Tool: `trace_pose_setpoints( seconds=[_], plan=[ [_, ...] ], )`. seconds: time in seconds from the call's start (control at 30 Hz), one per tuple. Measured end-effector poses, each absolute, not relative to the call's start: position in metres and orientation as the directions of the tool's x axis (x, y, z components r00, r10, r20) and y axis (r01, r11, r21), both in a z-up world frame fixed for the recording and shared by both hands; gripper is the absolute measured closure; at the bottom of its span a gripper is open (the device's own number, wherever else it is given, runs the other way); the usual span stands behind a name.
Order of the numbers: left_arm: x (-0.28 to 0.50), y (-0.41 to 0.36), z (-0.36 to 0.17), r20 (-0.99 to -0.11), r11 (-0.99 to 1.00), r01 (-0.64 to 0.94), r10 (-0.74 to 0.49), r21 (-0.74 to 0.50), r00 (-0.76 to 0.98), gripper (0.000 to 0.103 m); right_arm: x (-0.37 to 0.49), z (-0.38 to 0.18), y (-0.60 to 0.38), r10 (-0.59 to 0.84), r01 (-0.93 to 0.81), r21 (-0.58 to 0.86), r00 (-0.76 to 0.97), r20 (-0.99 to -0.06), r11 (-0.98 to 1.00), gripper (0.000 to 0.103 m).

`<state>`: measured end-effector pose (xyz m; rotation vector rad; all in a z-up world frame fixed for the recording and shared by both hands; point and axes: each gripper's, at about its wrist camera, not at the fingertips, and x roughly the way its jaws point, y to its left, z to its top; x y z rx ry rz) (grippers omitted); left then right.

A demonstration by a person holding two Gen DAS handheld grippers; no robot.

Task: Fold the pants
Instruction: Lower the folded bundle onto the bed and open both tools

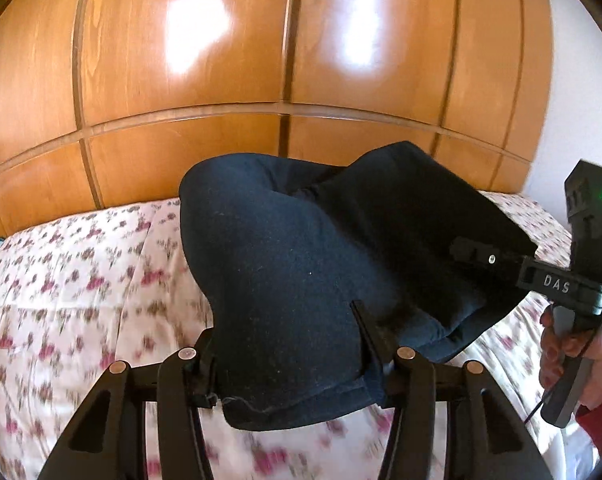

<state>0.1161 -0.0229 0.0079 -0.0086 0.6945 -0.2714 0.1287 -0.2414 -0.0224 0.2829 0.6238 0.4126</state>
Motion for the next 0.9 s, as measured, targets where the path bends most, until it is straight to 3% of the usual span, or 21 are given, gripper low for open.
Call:
trace_pose_setpoints(
  seconds=[0.2,0.3,0.37,0.47,0.57,0.9],
  plan=[
    [0.189,-0.023,-0.006,-0.633,0.967,0.215,-0.253,-0.139,0.731,0.049,0.196,-0.034,-0.25,0.439,-0.247,0.415,0.763,-0.474,0.876,0.053],
    [0.218,-0.026,-0.027,-0.671,0.966,0.207,-0.255,-0.152,0.696,0.047,0.222,-0.053,-0.256,0.415,-0.19,0.436,0.754,-0.509,0.88,0.053],
    [0.231,-0.021,-0.049,-0.696,0.963,0.194,-0.268,-0.185,0.666,0.04,0.235,-0.073,-0.262,0.4,-0.127,0.468,0.734,-0.549,0.874,0.05],
    [0.228,0.001,-0.075,-0.658,0.932,0.166,-0.347,-0.323,0.668,0.02,0.234,-0.092,-0.275,0.408,-0.074,0.534,0.734,-0.542,0.842,0.036],
    [0.229,0.02,-0.086,-0.643,0.879,0.125,-0.426,-0.459,0.637,0.018,0.232,-0.09,-0.271,0.383,-0.066,0.504,0.736,-0.558,0.861,0.03],
    [0.163,-0.018,-0.051,-0.632,0.984,0.108,-0.172,-0.139,0.756,0.019,0.175,-0.059,-0.244,0.232,-0.067,0.298,0.795,-0.56,0.952,0.015]
  ],
)
